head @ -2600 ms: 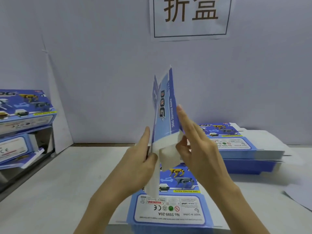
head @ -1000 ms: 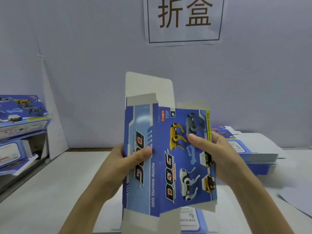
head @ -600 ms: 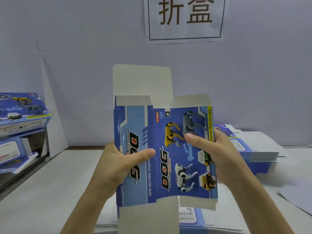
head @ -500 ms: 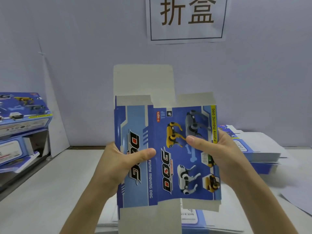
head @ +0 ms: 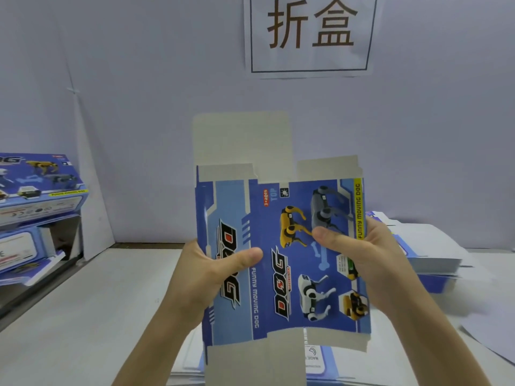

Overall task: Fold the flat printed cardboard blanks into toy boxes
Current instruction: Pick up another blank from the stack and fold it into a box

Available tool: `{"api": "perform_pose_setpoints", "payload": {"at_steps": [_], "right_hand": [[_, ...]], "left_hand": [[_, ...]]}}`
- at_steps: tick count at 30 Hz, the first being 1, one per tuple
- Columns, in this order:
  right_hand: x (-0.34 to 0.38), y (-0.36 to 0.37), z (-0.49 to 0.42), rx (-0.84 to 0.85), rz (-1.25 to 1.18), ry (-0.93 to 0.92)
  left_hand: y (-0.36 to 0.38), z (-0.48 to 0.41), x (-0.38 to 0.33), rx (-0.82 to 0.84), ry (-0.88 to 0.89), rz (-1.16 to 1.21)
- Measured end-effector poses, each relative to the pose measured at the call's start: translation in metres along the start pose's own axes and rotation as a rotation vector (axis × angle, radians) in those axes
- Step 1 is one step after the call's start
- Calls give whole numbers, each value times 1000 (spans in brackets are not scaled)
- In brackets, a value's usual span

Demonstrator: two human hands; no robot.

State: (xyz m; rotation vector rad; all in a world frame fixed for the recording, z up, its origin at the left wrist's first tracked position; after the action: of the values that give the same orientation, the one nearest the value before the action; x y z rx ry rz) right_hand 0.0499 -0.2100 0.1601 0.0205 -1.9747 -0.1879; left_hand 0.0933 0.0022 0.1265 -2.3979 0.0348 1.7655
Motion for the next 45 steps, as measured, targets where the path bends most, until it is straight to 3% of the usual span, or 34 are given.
{"api": "perform_pose_setpoints", "payload": {"at_steps": [8, 19, 32, 35, 39, 42, 45], "right_hand": [[6, 2, 0, -21, -32, -45], [51, 19, 23, 167, 171, -428], [70, 32, 38, 235, 420, -675], [65, 29, 32, 264, 187, -598], [47, 39, 24, 421, -498, -279], [28, 27, 4, 214, -313, -131], [11, 36, 3, 309, -494, 57]], "left_hand": [[-5, 11, -29, -195, 186, -171], [-3, 16, -44, 294, 198, -1], [11, 25, -54, 329, 336, 31], [7, 25, -55, 250, 407, -21], [7, 32, -70, 39, 715, -485], [12, 27, -63, 36, 734, -552], [7, 22, -57, 16, 690, -470]]}}
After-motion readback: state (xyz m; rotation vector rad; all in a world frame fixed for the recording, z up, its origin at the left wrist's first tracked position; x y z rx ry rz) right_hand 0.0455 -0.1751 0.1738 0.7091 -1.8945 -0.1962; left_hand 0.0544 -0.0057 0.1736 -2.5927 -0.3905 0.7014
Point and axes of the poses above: each hand's wrist, its own z-axis away from the middle knuckle, its own y-axis out of the palm, x = y × z, the point moved 9 cm from there along -z, towards the middle knuckle, and after that the axes turned 9 degrees about -z, right-handed, at the moved point
